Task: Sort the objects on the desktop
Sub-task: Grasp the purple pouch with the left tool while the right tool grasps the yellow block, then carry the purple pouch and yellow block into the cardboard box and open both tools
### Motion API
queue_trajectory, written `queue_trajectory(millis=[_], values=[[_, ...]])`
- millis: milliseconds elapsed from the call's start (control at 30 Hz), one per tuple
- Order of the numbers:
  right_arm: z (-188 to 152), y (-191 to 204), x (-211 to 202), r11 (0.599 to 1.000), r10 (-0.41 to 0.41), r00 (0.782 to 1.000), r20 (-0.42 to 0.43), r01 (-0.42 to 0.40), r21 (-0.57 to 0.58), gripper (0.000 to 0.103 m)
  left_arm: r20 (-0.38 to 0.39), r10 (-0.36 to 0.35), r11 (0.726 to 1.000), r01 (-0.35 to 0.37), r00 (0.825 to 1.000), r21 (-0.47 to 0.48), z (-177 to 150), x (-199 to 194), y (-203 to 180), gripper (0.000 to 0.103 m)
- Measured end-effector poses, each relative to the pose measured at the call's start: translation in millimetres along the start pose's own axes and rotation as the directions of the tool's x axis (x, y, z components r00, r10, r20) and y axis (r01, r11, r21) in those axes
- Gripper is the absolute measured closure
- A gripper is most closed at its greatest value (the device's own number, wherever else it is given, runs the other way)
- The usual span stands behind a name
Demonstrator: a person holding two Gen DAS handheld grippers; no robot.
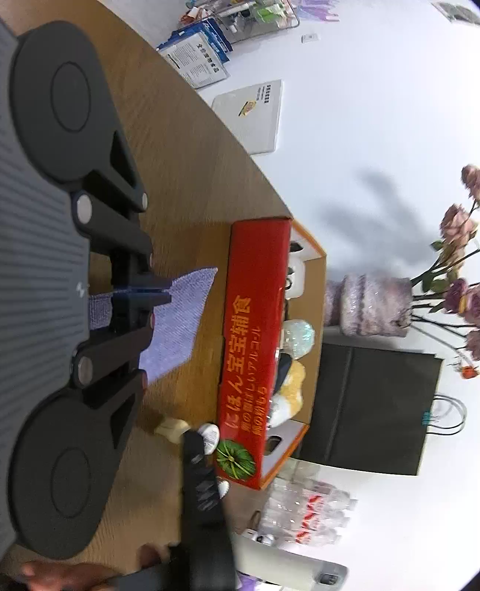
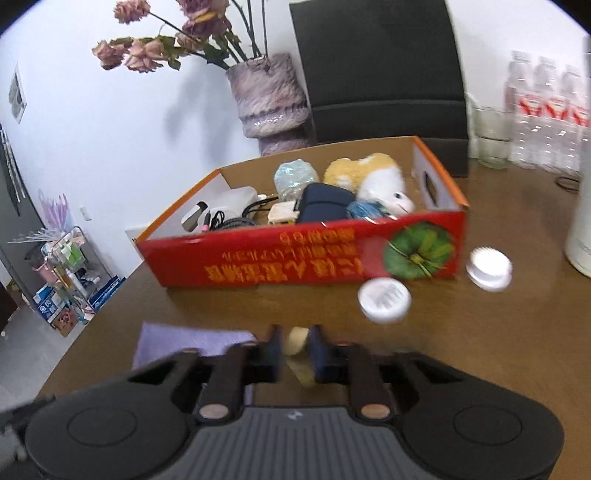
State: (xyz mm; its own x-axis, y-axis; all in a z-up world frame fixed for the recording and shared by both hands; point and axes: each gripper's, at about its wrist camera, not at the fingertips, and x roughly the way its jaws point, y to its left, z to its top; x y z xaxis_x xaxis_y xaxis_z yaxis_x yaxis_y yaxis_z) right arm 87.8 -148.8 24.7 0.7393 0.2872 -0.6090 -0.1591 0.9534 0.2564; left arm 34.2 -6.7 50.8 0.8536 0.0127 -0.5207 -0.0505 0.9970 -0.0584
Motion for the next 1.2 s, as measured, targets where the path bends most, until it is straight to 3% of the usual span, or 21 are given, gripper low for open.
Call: queue_trajectory(millis=[167, 267, 300, 367, 467, 633, 700, 733, 967, 1200], values=[[-15.9, -1.6, -43.4, 0.999, 0.008, 1.000, 0.023, -0.007, -0.043, 0.095, 0.053, 0.024, 1.000, -0.023, 0.998, -0.014, 3.7, -33.6, -3.8, 0.101], [-23.2, -3.5, -56.9, 0.998, 0.020, 0.999, 0.029, -0.018, -0.067, 0.083, 0.080, 0.046, 0.998, -0.043, 0.996, -0.039, 3.1, -54.2, -3.2, 0.101], [-26.7, -3.4, -56.1, 0.997, 0.020, 0.999, 0.029, -0.018, -0.074, 0.073, 0.087, 0.053, 0.998, -0.050, 0.995, -0.042, 2.0, -60.4, -3.0, 0.101], [-31.0, -1.9, -47.8, 0.997, 0.028, 1.000, -0.001, -0.028, -0.071, 0.067, 0.093, 0.065, 0.997, -0.061, 0.994, -0.042, -0.6, -71.4, -3.3, 0.101], [-34.6, 8.4, -32.4, 0.991, 0.065, 0.998, -0.012, -0.066, -0.119, 0.067, 0.114, 0.083, 0.996, -0.079, 0.990, -0.043, -2.2, -85.3, -2.5, 0.101], [-31.0, 22.8, 0.1, 0.979, 0.008, 0.999, -0.050, -0.018, -0.204, 0.069, 0.138, 0.130, 0.991, -0.123, 0.982, -0.053, -1.7, -97.2, 1.7, 0.101], [-33.5, 21.4, 3.1, 0.981, 0.013, 0.998, -0.054, -0.023, -0.192, 0.082, 0.140, 0.140, 0.989, -0.133, 0.980, -0.060, -2.0, -99.0, 2.8, 0.101], [-35.3, 22.4, 2.0, 0.979, 0.012, 0.999, -0.048, -0.022, -0.200, 0.083, 0.140, 0.143, 0.989, -0.135, 0.980, -0.060, -2.1, -99.0, 2.1, 0.101], [-53.9, 4.3, -35.3, 0.990, 0.039, 0.998, -0.038, -0.044, -0.136, 0.083, 0.150, 0.123, 0.992, -0.117, 0.981, -0.049, -3.6, -97.9, -14.0, 0.101], [-44.7, -14.0, -96.0, 0.996, 0.043, 0.995, 0.089, -0.035, -0.085, 0.083, 0.173, 0.073, 0.997, -0.074, 0.982, -0.001, 2.1, -103.8, -33.7, 0.101]])
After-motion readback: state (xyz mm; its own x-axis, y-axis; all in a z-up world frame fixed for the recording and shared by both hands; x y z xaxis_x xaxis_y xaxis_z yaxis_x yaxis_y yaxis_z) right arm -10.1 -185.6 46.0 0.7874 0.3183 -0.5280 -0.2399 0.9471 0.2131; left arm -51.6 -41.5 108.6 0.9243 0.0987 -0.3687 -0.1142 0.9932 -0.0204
